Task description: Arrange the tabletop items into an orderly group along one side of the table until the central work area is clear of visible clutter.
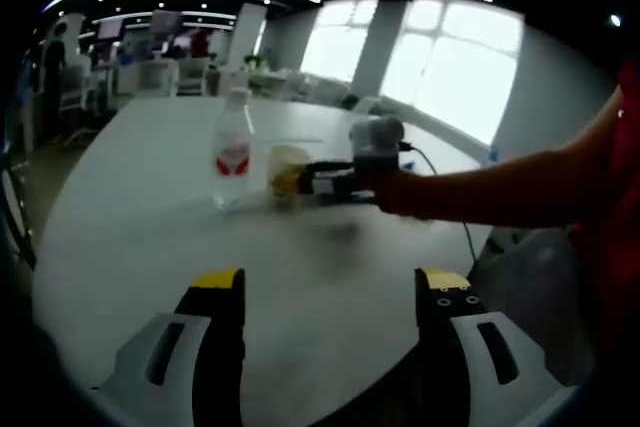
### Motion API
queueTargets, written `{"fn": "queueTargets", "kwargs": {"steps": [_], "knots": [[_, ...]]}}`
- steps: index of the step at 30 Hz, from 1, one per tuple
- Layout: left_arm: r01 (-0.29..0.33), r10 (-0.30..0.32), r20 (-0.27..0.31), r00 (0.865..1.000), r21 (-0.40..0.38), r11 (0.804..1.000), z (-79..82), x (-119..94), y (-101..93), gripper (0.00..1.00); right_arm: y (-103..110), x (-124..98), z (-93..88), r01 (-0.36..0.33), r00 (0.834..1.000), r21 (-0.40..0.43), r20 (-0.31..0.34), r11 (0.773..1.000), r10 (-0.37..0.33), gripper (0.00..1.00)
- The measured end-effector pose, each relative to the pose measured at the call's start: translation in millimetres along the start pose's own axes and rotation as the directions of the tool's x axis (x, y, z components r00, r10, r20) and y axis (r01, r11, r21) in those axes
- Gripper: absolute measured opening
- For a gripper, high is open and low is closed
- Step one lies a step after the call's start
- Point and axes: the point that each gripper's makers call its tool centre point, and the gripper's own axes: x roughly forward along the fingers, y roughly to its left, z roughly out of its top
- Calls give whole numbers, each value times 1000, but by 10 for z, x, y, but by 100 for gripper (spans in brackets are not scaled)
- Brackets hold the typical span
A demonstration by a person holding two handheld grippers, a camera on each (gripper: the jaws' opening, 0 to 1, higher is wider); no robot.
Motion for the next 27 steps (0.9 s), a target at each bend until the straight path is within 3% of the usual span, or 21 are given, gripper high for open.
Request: {"fn": "queueTargets", "kwargs": {"steps": [27], "knots": [[7,-7,-14,1000,27,1000,-21,-3,-24,66,-35,-466,78,27,999,-1,45,1000,-27,50]]}}
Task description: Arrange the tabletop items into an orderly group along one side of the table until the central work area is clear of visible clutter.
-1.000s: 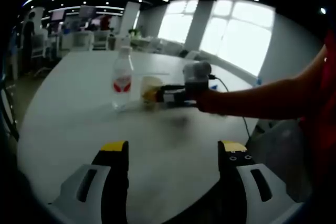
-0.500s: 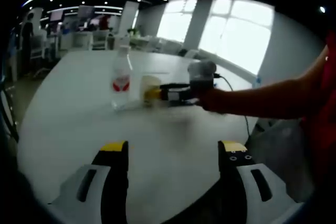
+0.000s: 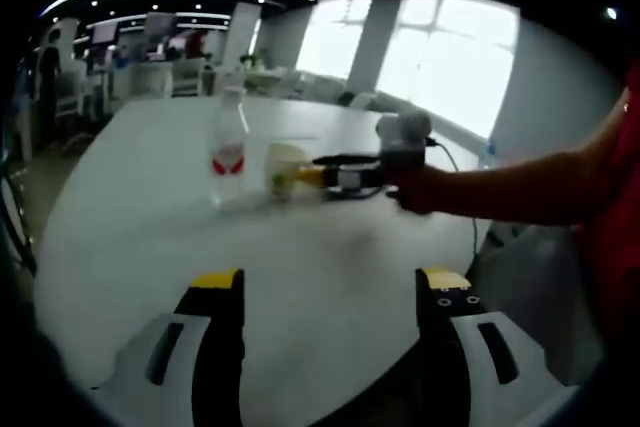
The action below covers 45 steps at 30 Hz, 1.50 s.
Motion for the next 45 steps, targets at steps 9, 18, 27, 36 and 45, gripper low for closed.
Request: {"fn": "queueTargets", "kwargs": {"steps": [9,18,27,36,45], "knots": [[2,-2,-3,1000,12,1000,3,2,-9,66,-104,-238,67,16,1000,-28,14,999,-15,50],[6,-6,0,1000,18,1000,13,3,-23,66,-273,-530,128,53,998,-38,32,998,-52,50],[9,-10,4,1000,25,1000,25,4,-34,66,-404,-939,359,90,992,-52,89,995,-85,50],[8,-8,13,1000,33,999,49,0,-32,66,-420,-1365,525,130,984,-49,133,990,-123,51],[-13,12,37,999,40,999,138,-32,7,66,-436,-1854,583,198,969,-34,159,980,-190,51]]}}
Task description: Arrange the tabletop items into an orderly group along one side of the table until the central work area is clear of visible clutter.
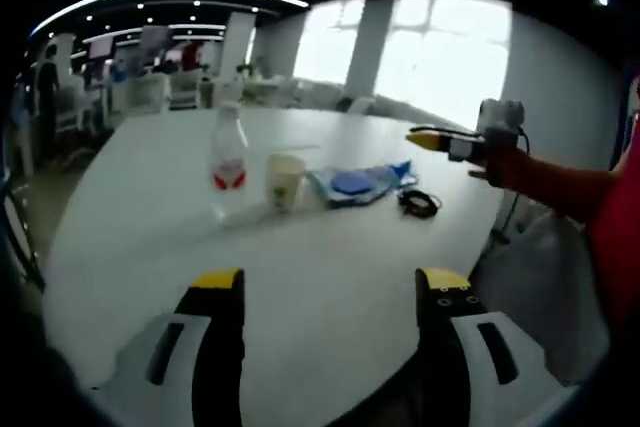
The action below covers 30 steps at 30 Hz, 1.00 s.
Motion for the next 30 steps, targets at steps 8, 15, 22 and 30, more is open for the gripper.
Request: {"fn": "queueTargets", "kwargs": {"steps": [8,15,22,30], "knots": [[22,-23,42,999,27,999,206,88,-174,66,-90,-378,28,84,996,33,-2,996,-84,50],[46,-49,37,998,78,996,240,162,-323,66,-145,-695,-10,148,989,45,-30,988,-146,51],[41,-44,30,999,93,995,225,114,-316,66,-180,-904,-146,203,977,73,-79,976,-198,57],[25,-27,30,999,67,997,203,56,-279,68,-144,-968,-326,251,960,125,-162,960,-230,83]]}}
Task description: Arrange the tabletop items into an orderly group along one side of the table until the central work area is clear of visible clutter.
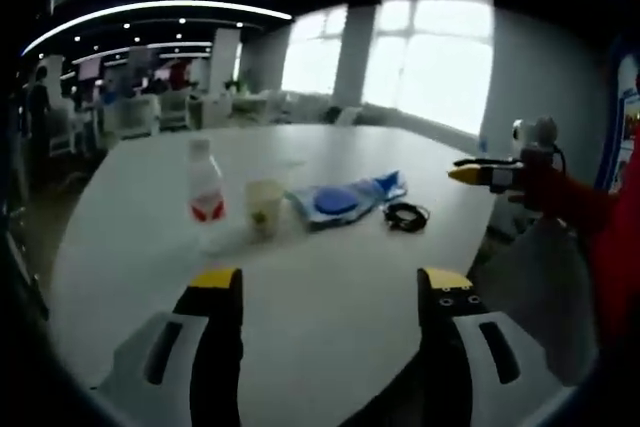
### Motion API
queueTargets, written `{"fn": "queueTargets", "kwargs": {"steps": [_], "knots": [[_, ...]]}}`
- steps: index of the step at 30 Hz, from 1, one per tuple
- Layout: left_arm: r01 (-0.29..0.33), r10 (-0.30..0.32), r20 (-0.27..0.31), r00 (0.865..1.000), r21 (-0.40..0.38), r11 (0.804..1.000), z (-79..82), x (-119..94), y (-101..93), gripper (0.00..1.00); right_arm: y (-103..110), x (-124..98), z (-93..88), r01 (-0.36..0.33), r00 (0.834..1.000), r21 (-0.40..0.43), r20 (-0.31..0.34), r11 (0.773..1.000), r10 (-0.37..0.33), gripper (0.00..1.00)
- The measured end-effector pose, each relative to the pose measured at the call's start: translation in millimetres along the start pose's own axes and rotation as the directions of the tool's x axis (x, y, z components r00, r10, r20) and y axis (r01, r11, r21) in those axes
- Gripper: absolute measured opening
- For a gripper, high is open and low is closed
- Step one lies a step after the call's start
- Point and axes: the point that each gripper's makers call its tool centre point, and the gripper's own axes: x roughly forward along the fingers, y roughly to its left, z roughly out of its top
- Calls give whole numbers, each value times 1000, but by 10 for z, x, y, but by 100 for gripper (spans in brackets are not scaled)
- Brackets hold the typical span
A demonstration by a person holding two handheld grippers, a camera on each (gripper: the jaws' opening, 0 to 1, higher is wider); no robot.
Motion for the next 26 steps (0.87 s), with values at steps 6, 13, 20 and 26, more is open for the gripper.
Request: {"fn": "queueTargets", "kwargs": {"steps": [6,13,20,26], "knots": [[-12,12,-8,1000,-18,1000,-15,-21,13,75,4,-34,48,34,999,-7,11,999,-33,100],[-47,48,8,999,-43,998,4,-25,79,95,8,-64,20,53,998,-15,-15,999,-53,100],[-60,60,-7,998,-67,996,-42,-19,115,99,51,-87,33,53,999,-11,-13,999,-53,100],[-99,98,-11,995,-71,993,-53,-41,202,99,21,-89,34,66,998,12,-9,998,-66,100]]}}
